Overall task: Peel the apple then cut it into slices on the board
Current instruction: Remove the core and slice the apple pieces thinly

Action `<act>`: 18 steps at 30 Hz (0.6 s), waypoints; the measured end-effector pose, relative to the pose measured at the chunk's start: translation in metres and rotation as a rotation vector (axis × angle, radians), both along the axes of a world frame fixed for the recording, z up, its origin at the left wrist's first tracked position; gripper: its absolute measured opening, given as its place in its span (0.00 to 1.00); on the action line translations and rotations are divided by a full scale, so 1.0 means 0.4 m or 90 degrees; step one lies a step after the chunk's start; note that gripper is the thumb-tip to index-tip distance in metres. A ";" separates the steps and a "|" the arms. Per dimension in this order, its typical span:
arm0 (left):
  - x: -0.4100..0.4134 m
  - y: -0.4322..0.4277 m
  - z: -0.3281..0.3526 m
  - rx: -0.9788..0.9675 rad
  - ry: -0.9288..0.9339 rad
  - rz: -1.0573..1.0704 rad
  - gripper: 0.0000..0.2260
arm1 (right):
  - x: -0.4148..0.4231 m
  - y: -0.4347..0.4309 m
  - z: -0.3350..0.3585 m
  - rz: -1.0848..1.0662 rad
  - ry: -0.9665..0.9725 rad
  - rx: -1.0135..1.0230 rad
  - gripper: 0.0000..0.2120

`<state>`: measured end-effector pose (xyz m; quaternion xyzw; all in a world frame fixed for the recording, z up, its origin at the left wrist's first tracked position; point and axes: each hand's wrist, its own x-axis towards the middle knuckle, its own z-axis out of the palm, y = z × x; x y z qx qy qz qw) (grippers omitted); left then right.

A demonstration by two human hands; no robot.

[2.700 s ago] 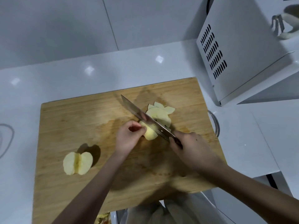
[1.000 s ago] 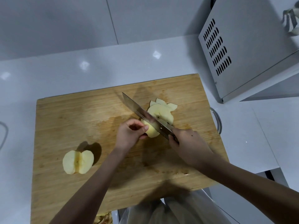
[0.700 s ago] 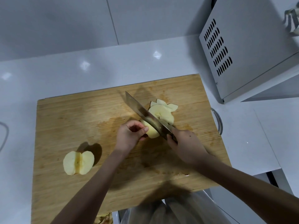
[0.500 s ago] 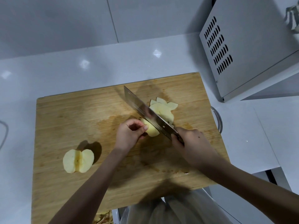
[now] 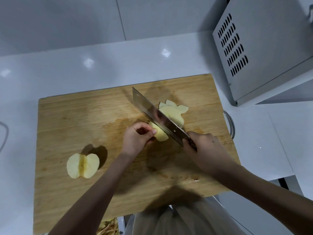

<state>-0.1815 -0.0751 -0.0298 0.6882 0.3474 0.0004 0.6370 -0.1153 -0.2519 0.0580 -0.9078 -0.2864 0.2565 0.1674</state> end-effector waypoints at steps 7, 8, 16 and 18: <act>-0.003 0.001 -0.004 0.016 -0.004 -0.023 0.05 | -0.005 0.004 -0.002 0.015 0.003 -0.017 0.09; -0.004 0.001 -0.004 0.015 -0.005 -0.022 0.05 | -0.006 0.005 -0.003 0.019 0.002 -0.018 0.09; -0.005 0.001 -0.011 0.018 -0.022 -0.021 0.04 | -0.015 0.016 -0.002 0.037 -0.013 -0.017 0.10; -0.006 0.002 -0.010 0.011 -0.027 -0.014 0.03 | -0.011 0.012 0.001 0.032 -0.023 -0.013 0.10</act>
